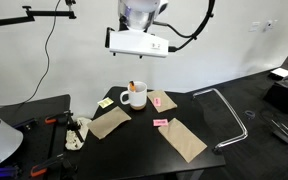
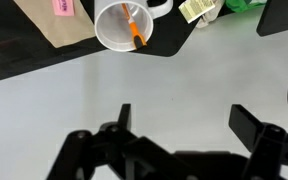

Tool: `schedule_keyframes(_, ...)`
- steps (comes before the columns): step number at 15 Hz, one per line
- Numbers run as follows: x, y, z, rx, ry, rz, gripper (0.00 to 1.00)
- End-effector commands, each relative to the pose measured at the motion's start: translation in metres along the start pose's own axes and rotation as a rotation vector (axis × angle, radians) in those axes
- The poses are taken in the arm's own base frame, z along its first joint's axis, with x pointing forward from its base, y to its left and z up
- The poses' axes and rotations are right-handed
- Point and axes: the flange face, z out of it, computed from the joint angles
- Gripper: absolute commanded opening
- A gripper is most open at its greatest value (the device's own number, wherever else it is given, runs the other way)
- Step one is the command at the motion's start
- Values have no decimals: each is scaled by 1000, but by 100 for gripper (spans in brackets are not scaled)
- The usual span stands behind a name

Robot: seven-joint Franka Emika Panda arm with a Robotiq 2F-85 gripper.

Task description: Take the marker out of the white cup and place on the table

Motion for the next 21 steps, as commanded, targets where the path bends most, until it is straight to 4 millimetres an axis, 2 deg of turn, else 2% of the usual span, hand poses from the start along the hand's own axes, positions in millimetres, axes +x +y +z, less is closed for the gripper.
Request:
schedule_keyframes(1,-1,0,1,3,-1,2,100)
schedule_keyframes(9,-2,3,2,-15,-8,-11,100)
schedule_keyframes(21,-5,16,40,13,-34,-520,100)
